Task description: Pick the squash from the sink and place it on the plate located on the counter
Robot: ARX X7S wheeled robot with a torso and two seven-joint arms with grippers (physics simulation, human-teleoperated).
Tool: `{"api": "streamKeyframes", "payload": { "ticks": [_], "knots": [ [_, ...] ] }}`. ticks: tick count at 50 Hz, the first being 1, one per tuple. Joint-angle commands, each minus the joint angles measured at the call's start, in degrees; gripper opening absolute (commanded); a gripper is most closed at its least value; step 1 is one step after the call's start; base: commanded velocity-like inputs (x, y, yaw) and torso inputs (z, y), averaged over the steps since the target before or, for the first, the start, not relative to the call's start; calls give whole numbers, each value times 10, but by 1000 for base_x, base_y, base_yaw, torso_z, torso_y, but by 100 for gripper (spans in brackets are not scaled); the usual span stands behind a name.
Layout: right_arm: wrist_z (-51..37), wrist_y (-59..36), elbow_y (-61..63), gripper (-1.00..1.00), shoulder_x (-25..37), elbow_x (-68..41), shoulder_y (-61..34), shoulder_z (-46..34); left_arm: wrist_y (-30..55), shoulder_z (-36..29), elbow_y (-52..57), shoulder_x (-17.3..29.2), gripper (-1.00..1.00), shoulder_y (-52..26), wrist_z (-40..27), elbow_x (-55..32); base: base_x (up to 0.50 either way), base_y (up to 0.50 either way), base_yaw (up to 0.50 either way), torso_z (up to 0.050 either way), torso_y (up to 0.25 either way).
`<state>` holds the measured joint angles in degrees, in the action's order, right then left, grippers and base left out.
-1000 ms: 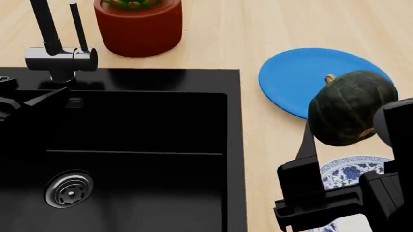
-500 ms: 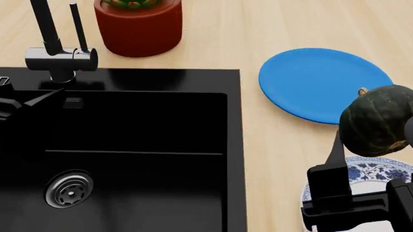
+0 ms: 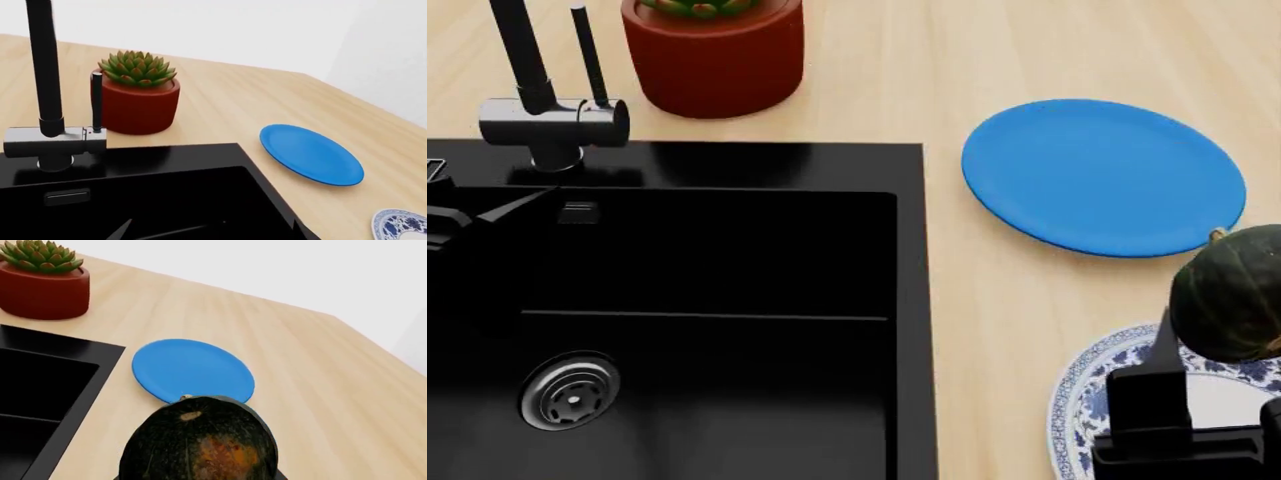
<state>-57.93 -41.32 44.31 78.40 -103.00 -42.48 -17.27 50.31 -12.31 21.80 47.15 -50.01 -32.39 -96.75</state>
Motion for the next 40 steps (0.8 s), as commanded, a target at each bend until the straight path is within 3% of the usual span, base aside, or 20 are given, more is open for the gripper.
{"api": "streamKeyframes", "payload": {
  "ticks": [1,40],
  "knots": [
    [16,-21,-6,-100,5,47,5,-5,-13,-55,-69,-6,100,-25,23,63,0,0,0,0,0],
    [80,47,-64,-100,-7,136,136,-30,-14,-61,-70,-7,100,-28,31,66,0,0,0,0,0]
  ]
}}
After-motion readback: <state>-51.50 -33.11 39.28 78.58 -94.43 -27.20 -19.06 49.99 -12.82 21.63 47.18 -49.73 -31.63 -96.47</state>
